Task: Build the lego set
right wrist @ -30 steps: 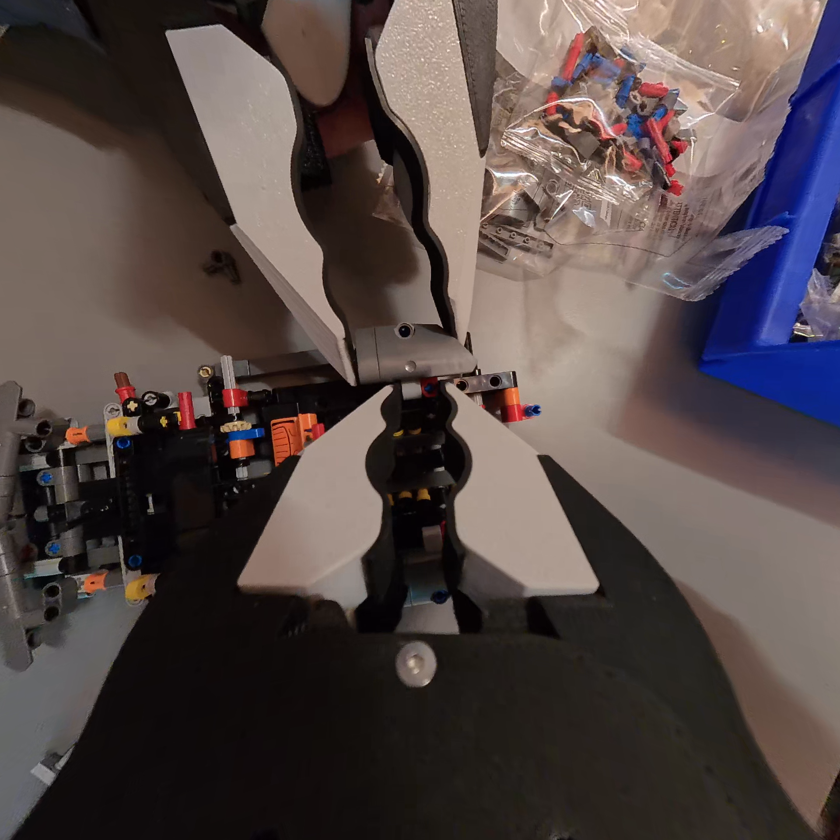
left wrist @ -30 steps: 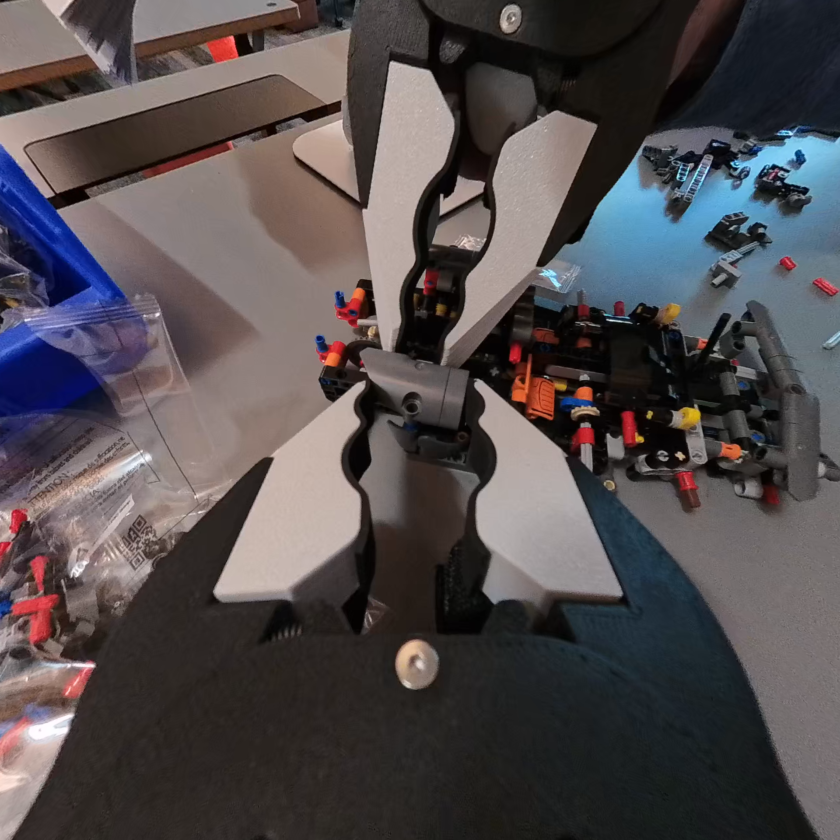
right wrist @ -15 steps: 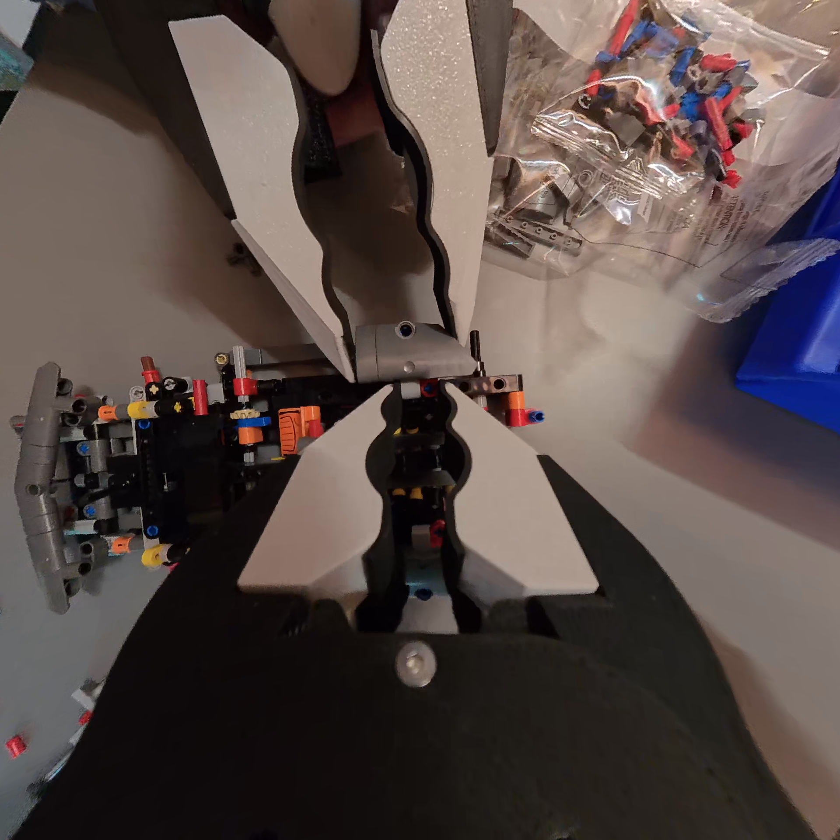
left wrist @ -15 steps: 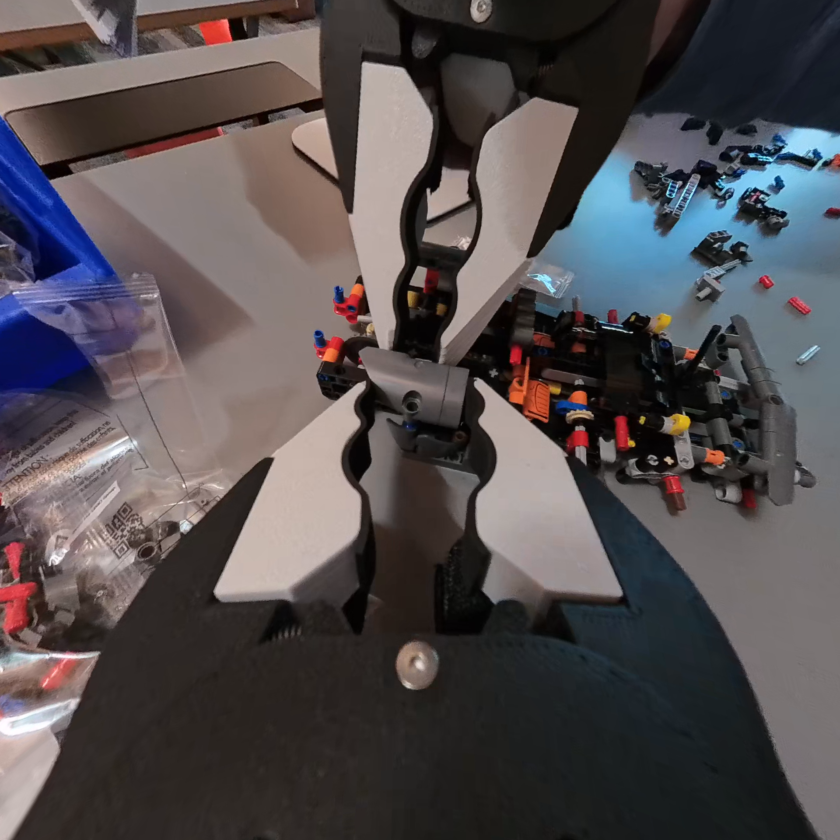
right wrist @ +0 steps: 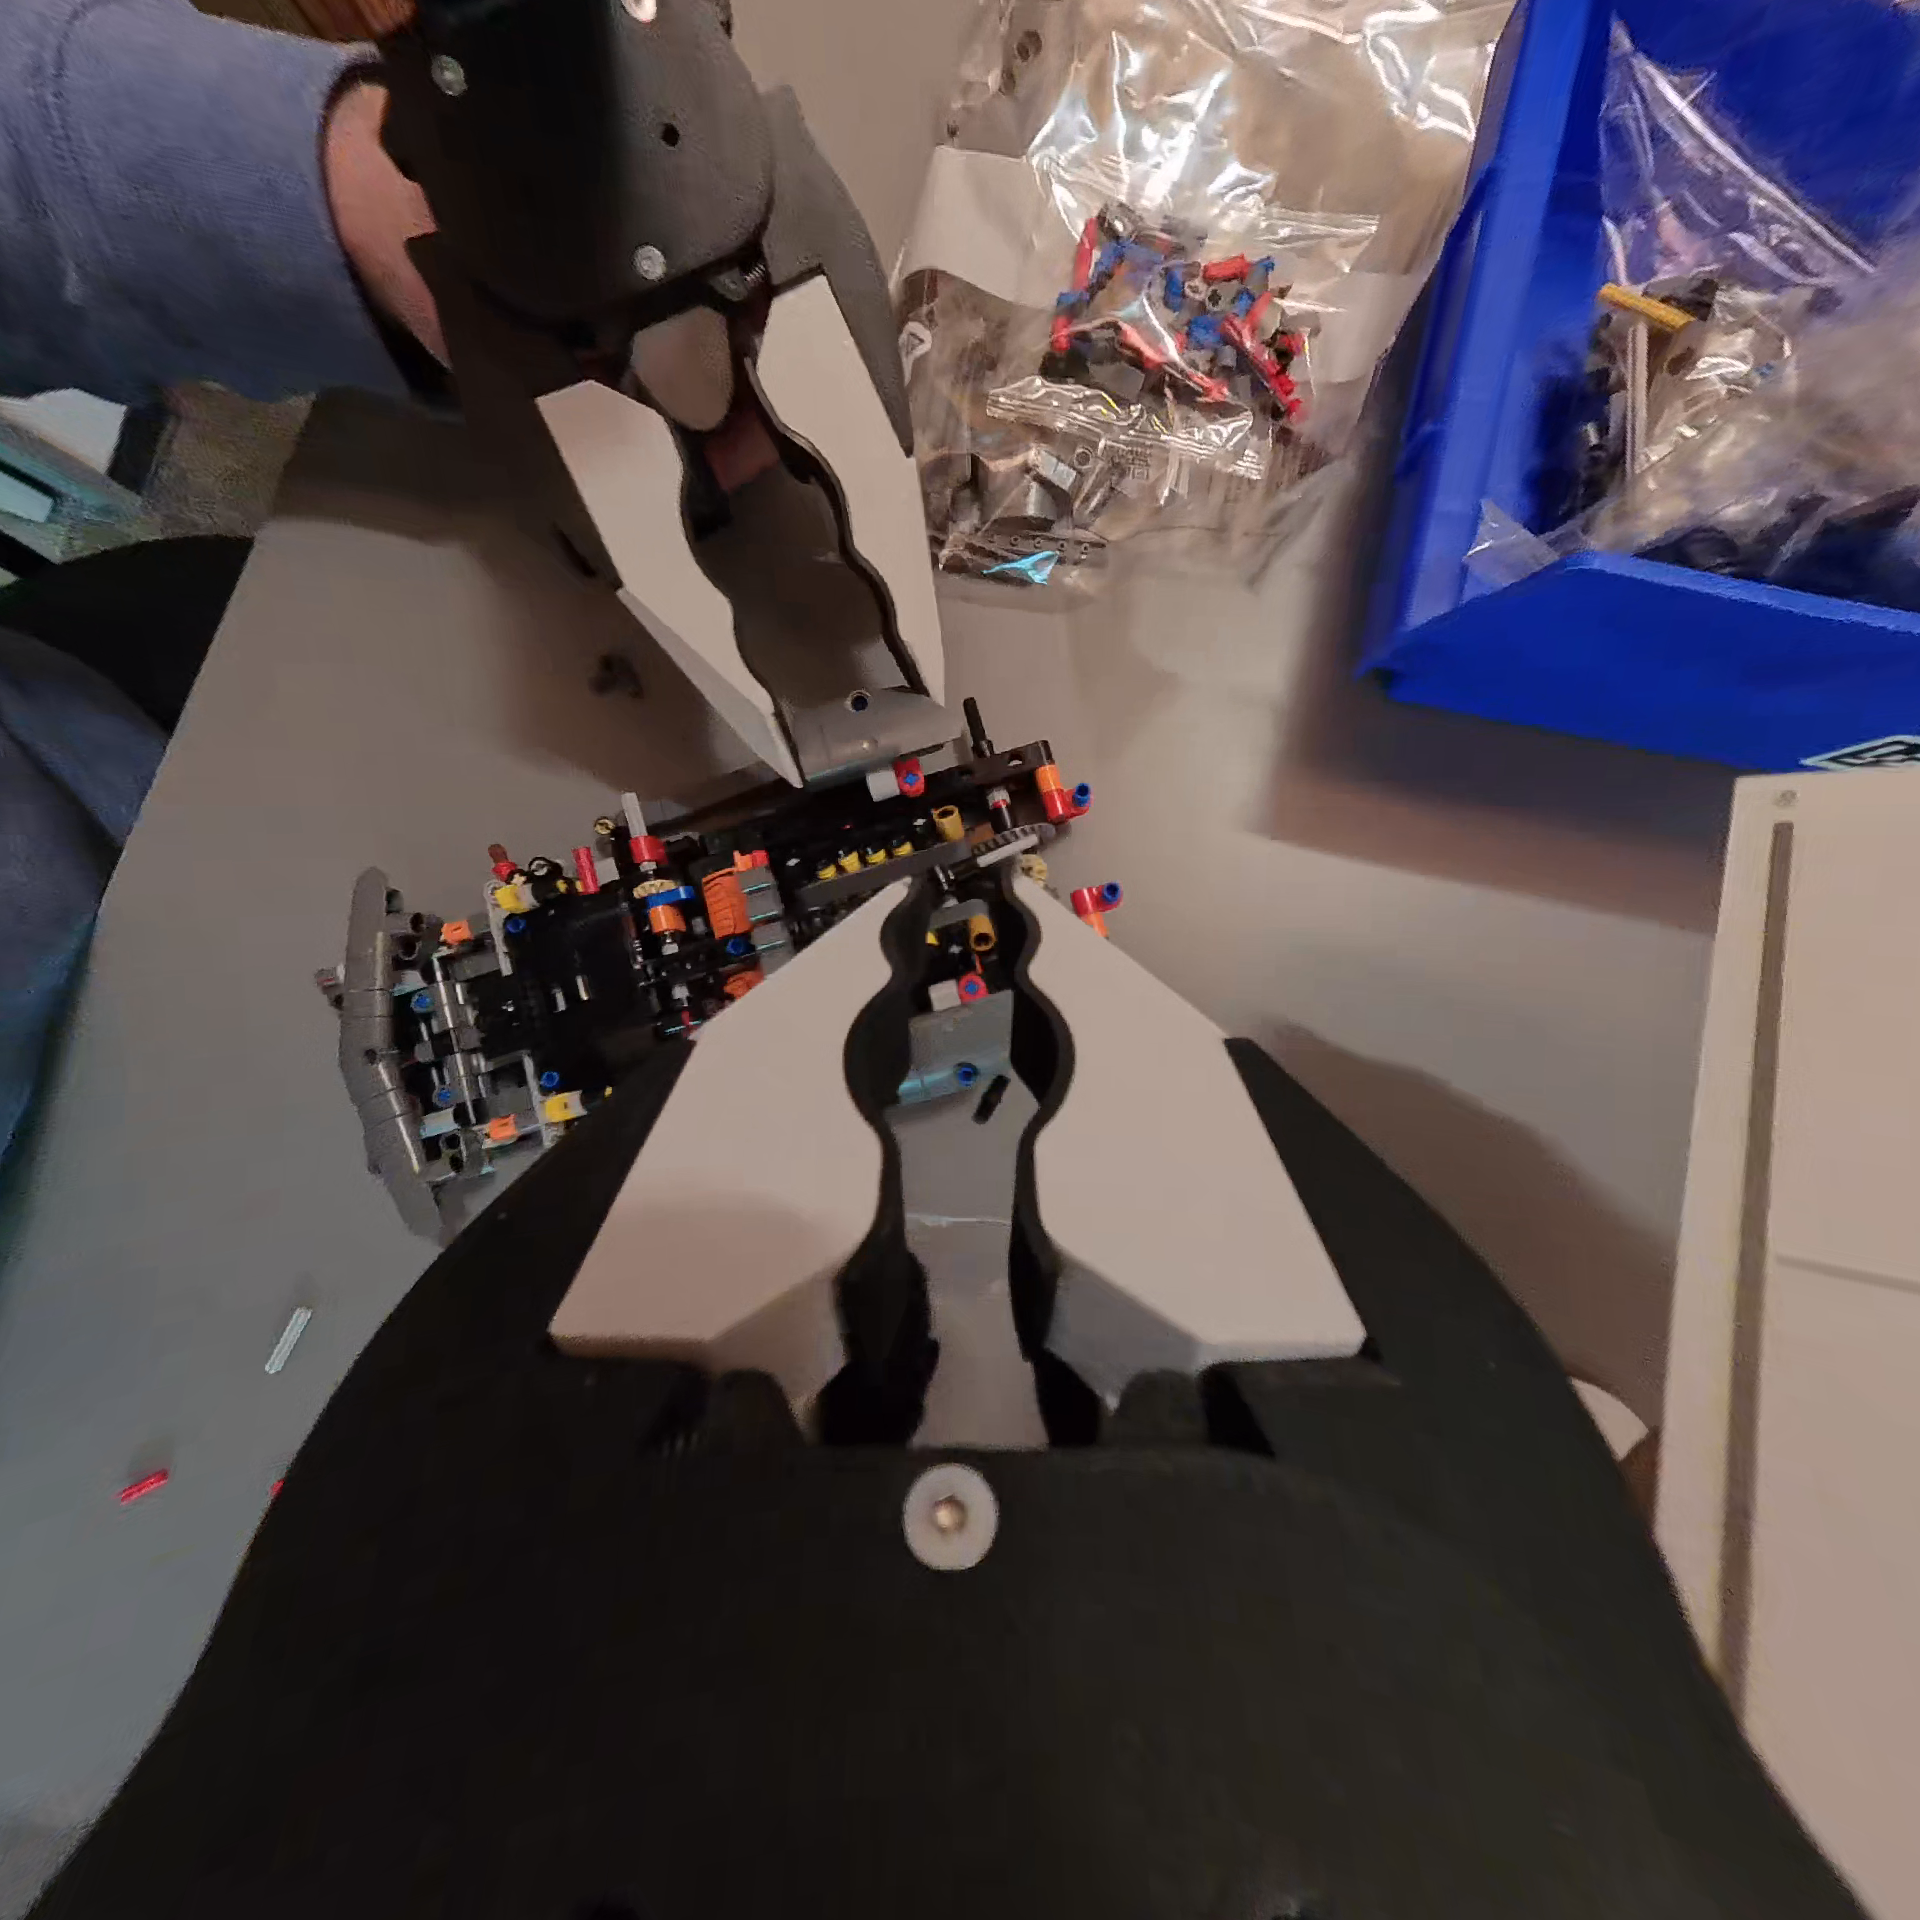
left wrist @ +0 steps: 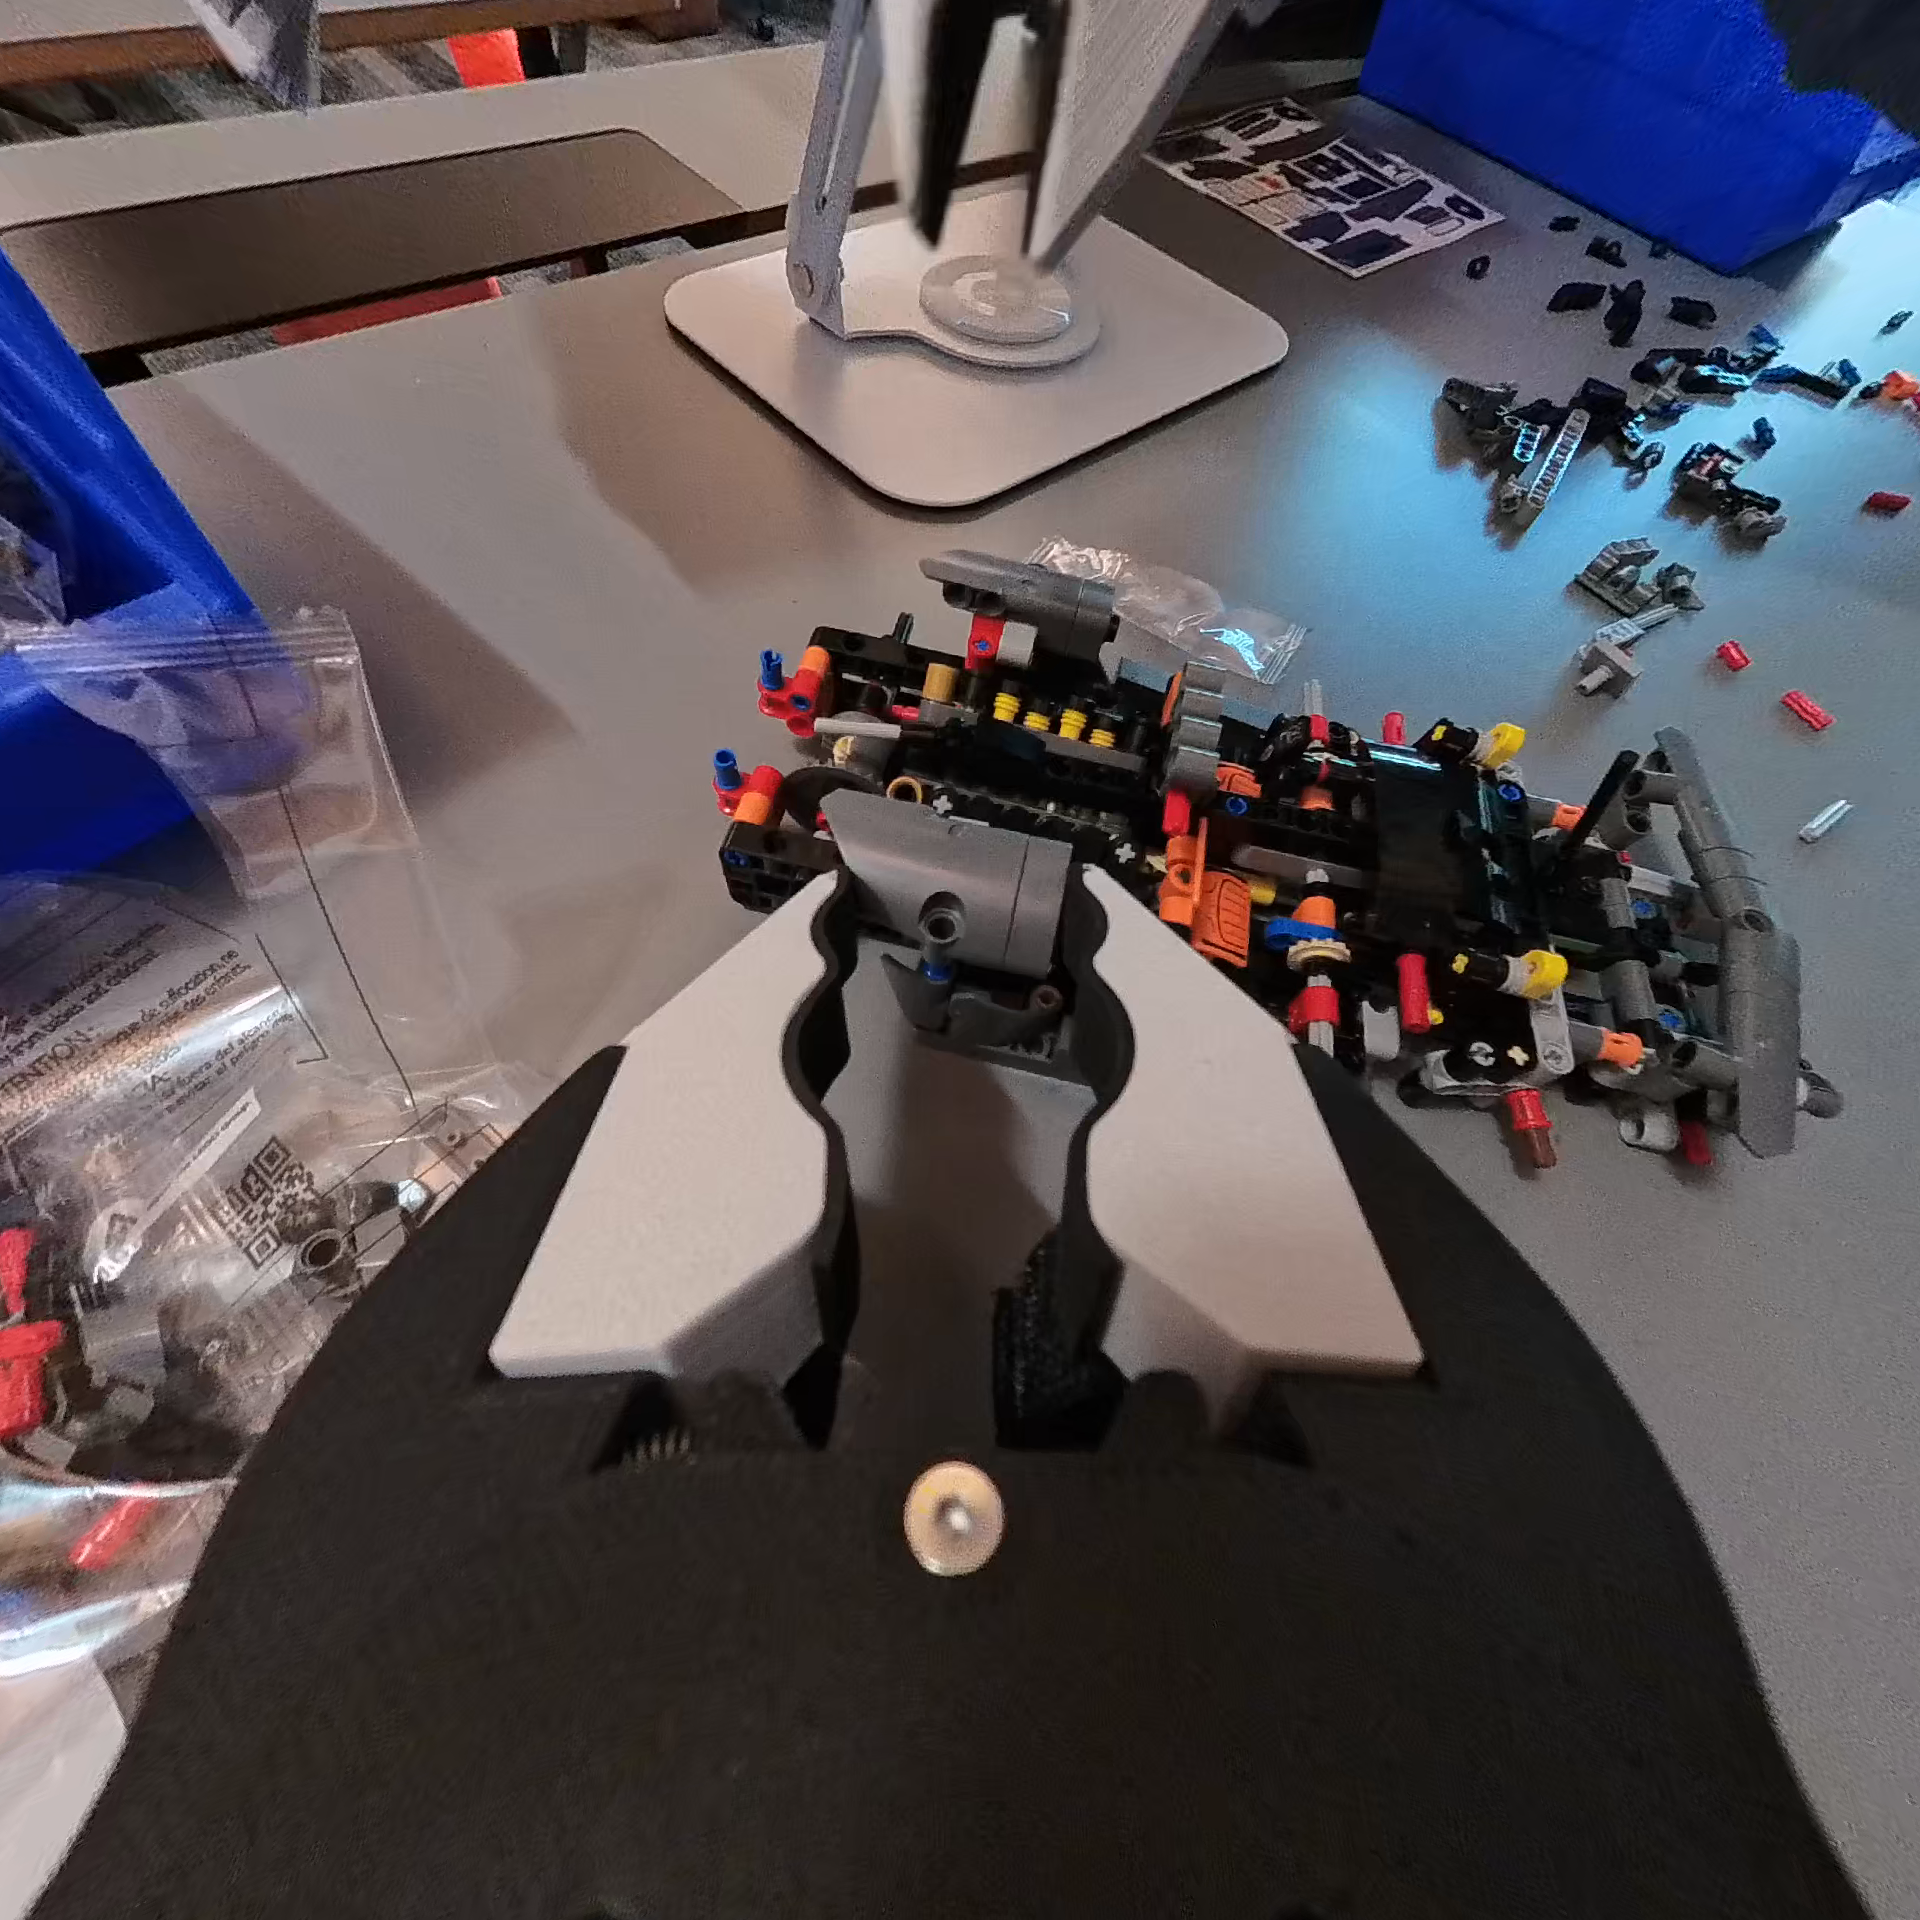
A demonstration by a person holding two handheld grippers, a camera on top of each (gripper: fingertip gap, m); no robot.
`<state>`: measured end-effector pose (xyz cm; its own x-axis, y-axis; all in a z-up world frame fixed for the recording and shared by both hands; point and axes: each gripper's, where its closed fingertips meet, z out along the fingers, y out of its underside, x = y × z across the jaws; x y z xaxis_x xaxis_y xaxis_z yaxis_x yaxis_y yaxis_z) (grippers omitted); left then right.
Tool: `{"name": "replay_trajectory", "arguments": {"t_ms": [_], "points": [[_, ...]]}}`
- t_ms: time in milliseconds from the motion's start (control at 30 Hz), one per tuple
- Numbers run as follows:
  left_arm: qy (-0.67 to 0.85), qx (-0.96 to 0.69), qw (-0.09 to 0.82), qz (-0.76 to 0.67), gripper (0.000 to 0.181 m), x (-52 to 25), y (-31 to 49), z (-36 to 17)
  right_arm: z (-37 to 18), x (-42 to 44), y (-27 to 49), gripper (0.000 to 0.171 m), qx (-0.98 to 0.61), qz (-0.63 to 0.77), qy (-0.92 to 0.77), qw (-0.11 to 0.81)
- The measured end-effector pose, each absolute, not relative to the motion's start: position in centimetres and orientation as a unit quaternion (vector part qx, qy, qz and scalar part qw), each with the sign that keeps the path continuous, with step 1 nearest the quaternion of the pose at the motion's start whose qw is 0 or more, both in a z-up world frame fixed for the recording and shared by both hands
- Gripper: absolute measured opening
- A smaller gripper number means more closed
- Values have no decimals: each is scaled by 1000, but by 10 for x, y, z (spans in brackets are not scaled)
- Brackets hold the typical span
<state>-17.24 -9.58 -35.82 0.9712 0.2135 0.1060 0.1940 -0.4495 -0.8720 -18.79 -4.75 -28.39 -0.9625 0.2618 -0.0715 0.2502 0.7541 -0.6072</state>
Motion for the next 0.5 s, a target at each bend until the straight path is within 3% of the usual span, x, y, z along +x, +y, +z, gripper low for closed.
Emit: {"name": "replay_trajectory", "arguments": {"t_ms": [500], "points": [[-122,-852,510,10,38,-171,-97,-359,-288,-161,-40,5,-156,332,-930,30]]}}
